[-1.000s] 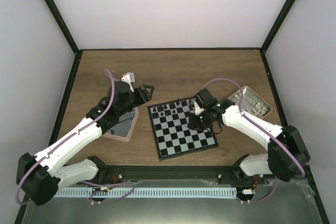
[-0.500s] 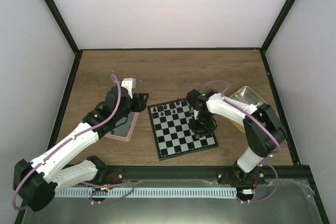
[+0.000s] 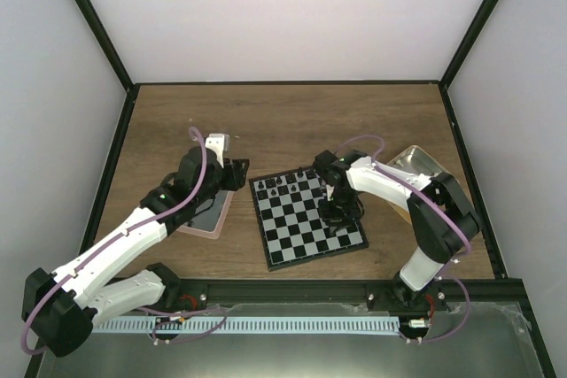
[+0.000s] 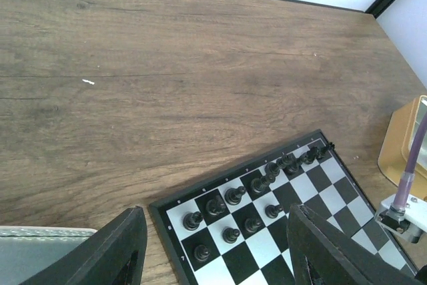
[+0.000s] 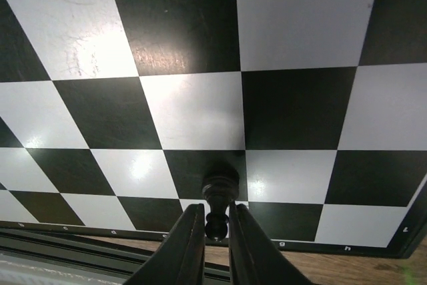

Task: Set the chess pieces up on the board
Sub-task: Pick up the chess piece from the chessboard, then place the chess piece on the chessboard.

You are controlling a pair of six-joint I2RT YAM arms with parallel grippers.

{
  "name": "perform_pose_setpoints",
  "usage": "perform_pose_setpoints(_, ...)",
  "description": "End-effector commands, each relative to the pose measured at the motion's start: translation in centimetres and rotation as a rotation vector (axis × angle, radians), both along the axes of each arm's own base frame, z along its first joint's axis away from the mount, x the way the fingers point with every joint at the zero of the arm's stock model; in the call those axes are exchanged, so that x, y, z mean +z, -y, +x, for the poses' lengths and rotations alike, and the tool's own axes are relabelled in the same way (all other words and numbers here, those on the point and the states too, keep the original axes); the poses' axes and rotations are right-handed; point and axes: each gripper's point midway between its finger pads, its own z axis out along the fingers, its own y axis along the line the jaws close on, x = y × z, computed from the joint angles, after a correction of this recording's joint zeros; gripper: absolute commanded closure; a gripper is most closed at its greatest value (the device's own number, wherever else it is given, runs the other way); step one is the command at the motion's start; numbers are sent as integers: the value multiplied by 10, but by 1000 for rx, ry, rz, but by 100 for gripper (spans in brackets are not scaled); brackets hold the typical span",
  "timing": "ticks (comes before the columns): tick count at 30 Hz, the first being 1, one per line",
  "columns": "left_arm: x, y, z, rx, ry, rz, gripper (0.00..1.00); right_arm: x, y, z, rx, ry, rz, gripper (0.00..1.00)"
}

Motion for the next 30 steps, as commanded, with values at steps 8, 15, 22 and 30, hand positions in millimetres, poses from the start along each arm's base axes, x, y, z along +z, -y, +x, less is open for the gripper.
perform_pose_setpoints(8,0,-4,2,27,9,-1,40,2,-8,3,-11,18,44,93)
perform_pose_setpoints(15,-8,-10,1,69,-27,-8,38,24,-31,55,-25,201,87,98)
perform_pose_setpoints(22,-31,-19,-8,124,-107,-25,36,24,-48,120,-21,353,64,98)
perform_pose_setpoints(30,-43,-24,-19,144,-149,-63,35,13,-62,153,-9,397,75,97)
